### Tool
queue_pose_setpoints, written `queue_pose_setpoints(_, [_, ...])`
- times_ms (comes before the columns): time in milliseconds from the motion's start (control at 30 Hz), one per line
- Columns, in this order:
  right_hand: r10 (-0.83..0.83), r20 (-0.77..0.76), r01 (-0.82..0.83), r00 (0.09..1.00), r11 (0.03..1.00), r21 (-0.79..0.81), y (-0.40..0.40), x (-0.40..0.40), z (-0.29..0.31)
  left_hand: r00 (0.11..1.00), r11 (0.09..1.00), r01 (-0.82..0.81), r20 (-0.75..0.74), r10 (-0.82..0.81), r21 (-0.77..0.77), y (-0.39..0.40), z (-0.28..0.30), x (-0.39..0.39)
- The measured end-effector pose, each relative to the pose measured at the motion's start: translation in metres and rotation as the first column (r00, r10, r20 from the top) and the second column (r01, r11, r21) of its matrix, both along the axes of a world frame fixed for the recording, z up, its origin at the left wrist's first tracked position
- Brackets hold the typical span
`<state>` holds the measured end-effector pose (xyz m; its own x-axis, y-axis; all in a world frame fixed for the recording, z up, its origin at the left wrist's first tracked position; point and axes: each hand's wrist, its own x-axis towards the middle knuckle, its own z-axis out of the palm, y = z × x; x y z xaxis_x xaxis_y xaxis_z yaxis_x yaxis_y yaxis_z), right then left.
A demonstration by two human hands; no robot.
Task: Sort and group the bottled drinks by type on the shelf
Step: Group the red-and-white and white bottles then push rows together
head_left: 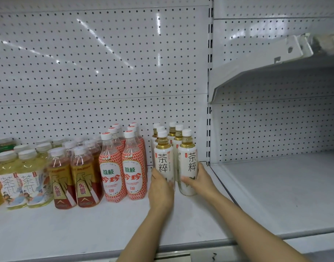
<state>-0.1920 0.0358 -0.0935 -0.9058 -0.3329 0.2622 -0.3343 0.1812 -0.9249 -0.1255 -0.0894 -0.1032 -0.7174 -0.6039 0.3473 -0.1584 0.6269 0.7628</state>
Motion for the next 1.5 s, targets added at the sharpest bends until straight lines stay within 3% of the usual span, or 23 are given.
queue_pose_setpoints(400, [-0.004,0.029,0.005,1.0,0.999,-0.033,-0.019,0.001,0.001,0.999,0.999,0.022,0.041,-0.023,0.04,-0.006,-0.003,-0.009])
queue_pose_setpoints(567, [-0.112,-0.11,0.116,0.988,0.993,0.029,-0.017,0.007,-0.001,1.0,0.991,0.014,-0.021,-0.017,-0.133,-0.006,-0.002,-0.005])
queue_pose_setpoints(733, [-0.232,-0.456,0.327,0.859,0.934,0.141,-0.019,0.011,-0.005,0.989,0.907,-0.036,-0.145,-0.028,-0.42,0.001,0.001,0.001])
queue_pose_setpoints(867, [-0.189,-0.627,0.445,0.756,0.851,0.279,-0.012,0.018,-0.004,0.986,0.807,-0.041,-0.155,-0.064,-0.589,-0.002,0.001,0.005])
queue_pose_setpoints(1133, [-0.085,-0.722,0.481,0.687,0.798,0.364,0.0,0.031,-0.001,0.999,0.728,-0.014,-0.042,-0.021,-0.686,-0.007,0.002,0.015])
queue_pose_setpoints(1333, [-0.025,-0.737,0.477,0.676,0.776,0.412,-0.001,0.041,-0.001,0.992,0.579,0.044,0.102,0.068,-0.814,-0.018,0.011,0.041])
queue_pose_setpoints(1500, [0.04,-0.797,0.472,0.603,0.787,0.396,-0.021,0.063,-0.006,0.984,0.564,-0.036,0.069,0.165,-0.825,-0.038,0.007,0.074])
